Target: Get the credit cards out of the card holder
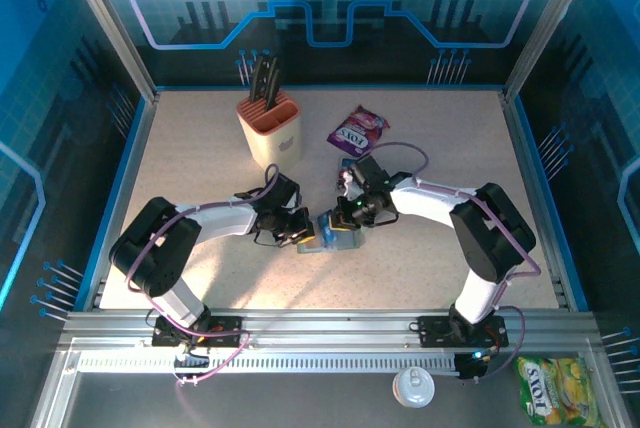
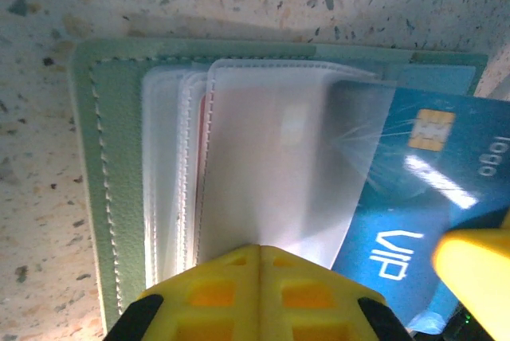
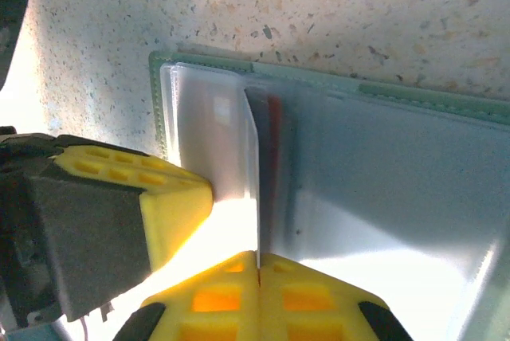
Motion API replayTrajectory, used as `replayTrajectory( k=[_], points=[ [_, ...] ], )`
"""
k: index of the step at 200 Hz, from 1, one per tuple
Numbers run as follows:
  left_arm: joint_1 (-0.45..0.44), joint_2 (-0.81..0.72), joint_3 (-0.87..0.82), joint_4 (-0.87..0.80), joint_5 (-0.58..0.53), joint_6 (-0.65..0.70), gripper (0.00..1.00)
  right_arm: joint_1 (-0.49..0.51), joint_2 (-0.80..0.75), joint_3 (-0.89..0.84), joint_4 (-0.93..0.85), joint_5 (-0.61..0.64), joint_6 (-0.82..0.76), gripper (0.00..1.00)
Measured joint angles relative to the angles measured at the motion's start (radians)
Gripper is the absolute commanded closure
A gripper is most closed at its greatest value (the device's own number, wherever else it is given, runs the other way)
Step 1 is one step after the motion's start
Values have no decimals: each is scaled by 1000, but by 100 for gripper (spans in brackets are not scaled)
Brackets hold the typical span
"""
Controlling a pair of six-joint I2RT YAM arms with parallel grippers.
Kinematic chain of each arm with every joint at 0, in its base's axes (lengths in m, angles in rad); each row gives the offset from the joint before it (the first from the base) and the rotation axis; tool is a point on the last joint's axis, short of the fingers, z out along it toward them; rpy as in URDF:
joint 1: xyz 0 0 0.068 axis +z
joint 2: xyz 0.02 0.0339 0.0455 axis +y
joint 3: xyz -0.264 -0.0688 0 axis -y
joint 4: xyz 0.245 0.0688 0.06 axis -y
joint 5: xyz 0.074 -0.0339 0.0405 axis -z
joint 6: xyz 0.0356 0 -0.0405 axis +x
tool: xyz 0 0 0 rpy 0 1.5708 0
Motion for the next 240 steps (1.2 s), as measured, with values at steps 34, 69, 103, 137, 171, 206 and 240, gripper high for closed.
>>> replayTrajectory(
  k=[34, 69, 103, 137, 171, 206, 240],
  points=[
    [0, -1, 8, -22, -3, 3, 97, -10, -38, 3, -45, 25, -39, 100],
    [0, -1, 26, -50, -12, 16, 96, -16, -51, 53, -134, 66, -116, 100],
    [0, -1, 34, -60, -19, 22, 96, -36, -57, 134, -231, 112, -249, 100],
    [0, -6, 54, -83, -22, 26, 95, -49, -57, 227, -348, 182, -466, 100],
    [1, -22, 80, -93, -27, 41, 88, -51, -47, 308, -438, 275, -716, 100],
    [3, -67, 87, -114, -44, 52, 87, -69, 16, 415, -550, 331, -976, 100],
    [19, -85, 119, -148, -61, 60, 86, -81, 72, 497, -657, 361, -1215, 100]
  ],
)
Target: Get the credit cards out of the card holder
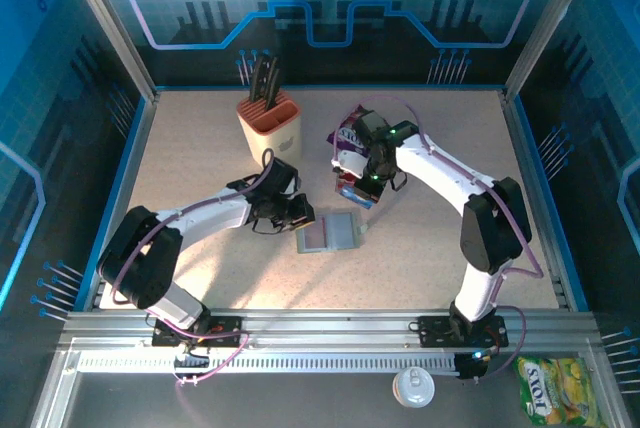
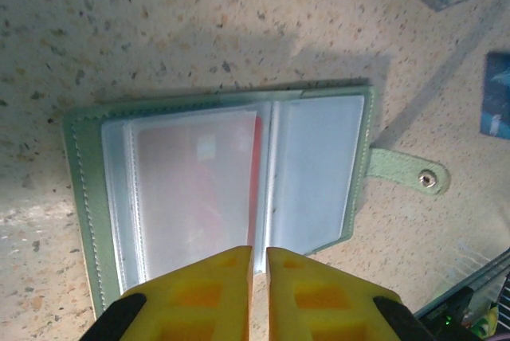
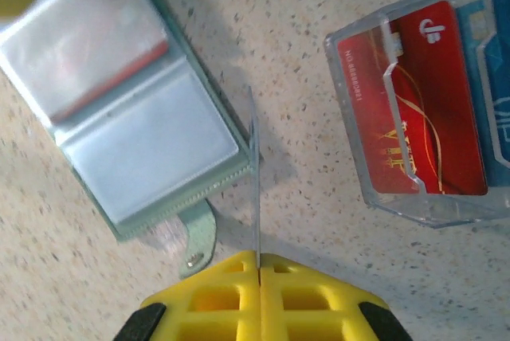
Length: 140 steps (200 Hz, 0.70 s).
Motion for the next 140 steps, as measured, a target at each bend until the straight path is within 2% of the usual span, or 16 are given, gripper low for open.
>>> replayTrajectory(
  k=[51, 140],
  points=[
    [20, -6, 34, -50, -20, 16, 86, -47, 96, 167, -118, -2, -181, 100],
    [48, 50, 129, -94, -22, 31, 85, -133, 296, 539, -227, -6, -288, 100]
  ],
)
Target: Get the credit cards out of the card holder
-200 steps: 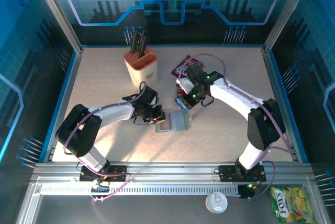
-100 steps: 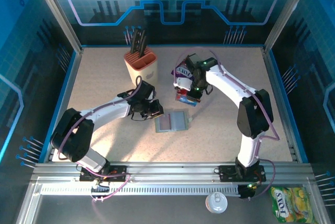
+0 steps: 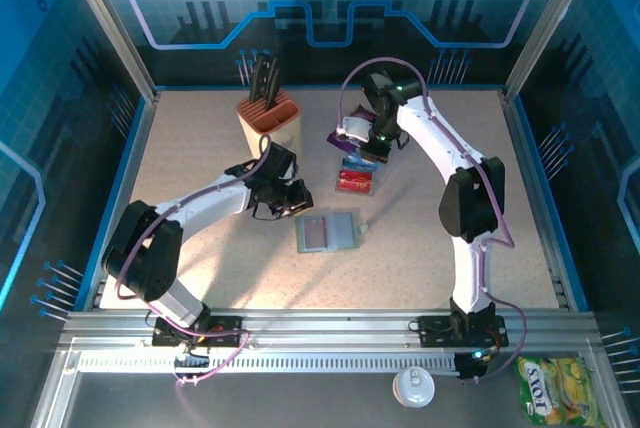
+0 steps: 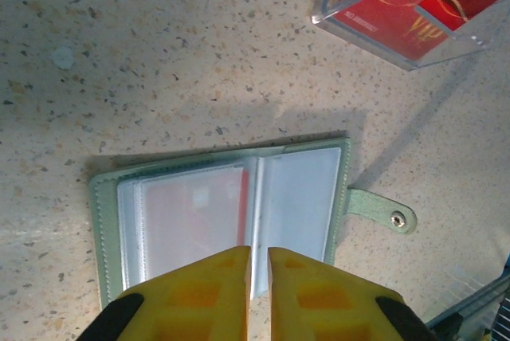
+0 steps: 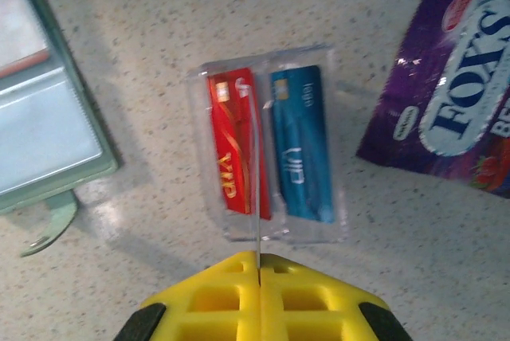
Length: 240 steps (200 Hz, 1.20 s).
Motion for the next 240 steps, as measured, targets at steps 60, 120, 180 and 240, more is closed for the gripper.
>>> replayTrajectory(
  k=[60, 120, 180, 240],
  points=[
    [27, 28, 36, -20, 1, 10, 85, -20, 140, 168, -51, -16, -23, 100],
    [31, 61, 61, -39, 5, 14, 85, -30, 182, 180, -55, -22, -24, 100],
    [31, 65, 61, -40, 7, 14, 85, -30, 183, 171, -28, -15, -8, 83],
    [31, 58, 47, -32, 13, 13, 84, -29, 165, 65, 18, 4, 20, 82]
  ],
)
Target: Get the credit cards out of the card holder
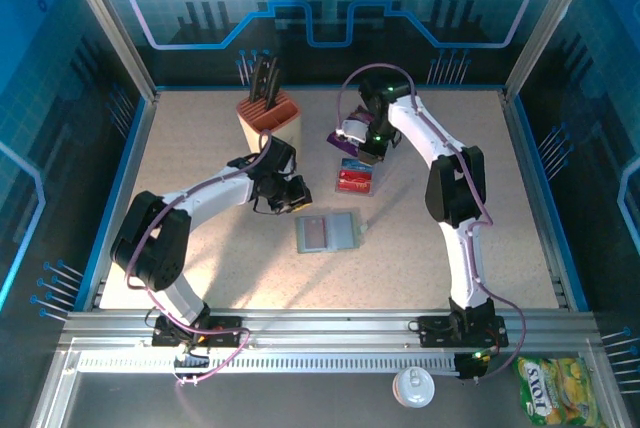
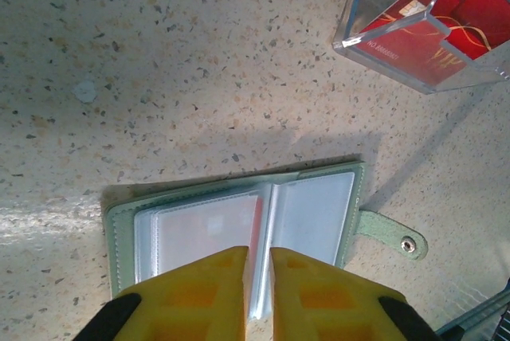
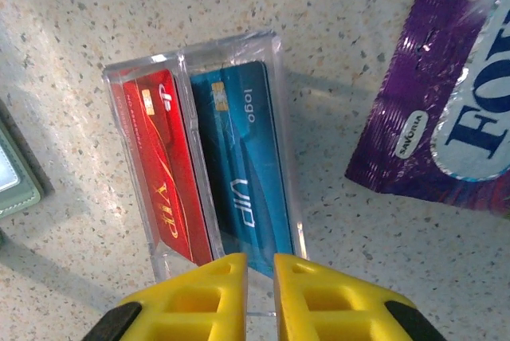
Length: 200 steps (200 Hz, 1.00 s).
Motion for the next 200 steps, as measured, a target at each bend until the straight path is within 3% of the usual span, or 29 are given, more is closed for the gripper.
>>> replayTrajectory(
  k=[38, 85, 200],
  points=[
    [0, -35, -59, 14, 1, -5, 84, 6, -80, -106, 59, -3, 57, 83],
    [0, -73, -130, 53, 4, -8, 83, 37, -227, -322, 211, -48, 235, 81],
    [-22, -121, -293, 174, 26, -61, 84, 201, -440, -744, 600, -156, 914, 78]
  ],
)
